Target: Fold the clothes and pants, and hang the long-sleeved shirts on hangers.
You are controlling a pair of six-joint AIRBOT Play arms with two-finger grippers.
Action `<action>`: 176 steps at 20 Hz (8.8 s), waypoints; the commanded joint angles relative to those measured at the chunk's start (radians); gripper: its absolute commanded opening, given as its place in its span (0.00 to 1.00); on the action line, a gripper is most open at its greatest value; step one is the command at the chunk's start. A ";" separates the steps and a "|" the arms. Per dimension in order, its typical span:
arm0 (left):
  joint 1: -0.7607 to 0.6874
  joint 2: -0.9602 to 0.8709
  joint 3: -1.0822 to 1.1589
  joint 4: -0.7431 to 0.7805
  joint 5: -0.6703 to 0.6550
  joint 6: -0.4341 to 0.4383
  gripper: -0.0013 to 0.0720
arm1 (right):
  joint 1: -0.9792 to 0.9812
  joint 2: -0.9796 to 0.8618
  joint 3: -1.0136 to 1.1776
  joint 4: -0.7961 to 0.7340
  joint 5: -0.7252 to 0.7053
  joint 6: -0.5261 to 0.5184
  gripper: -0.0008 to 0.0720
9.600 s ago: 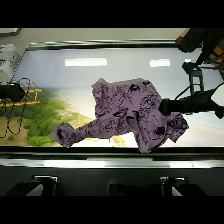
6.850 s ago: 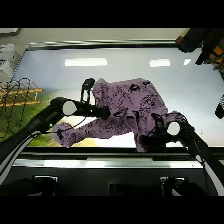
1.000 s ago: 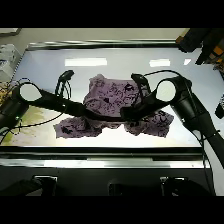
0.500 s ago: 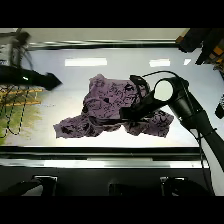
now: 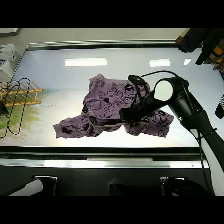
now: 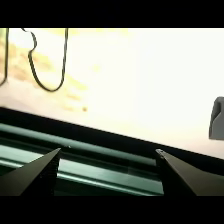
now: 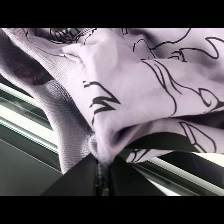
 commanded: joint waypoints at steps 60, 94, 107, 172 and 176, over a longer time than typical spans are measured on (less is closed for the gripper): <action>0.272 -0.336 -0.182 -0.165 0.377 0.568 0.05 | -0.002 0.000 0.004 -0.033 -0.061 -0.007 0.07; -0.901 0.588 -0.545 -0.117 -0.024 0.399 0.04 | -0.002 -0.005 0.149 -0.449 0.032 0.023 0.07; -0.987 0.535 -0.559 -0.117 0.072 0.443 0.04 | -0.002 0.010 0.150 -0.455 -0.029 0.000 0.07; -1.379 0.126 -0.558 -0.077 0.960 -0.068 0.04 | -0.002 0.274 0.151 -0.061 -0.068 0.011 0.80; -1.379 0.126 -0.558 -0.077 0.968 -0.068 0.04 | -0.003 0.274 0.241 -0.246 -0.031 0.068 0.89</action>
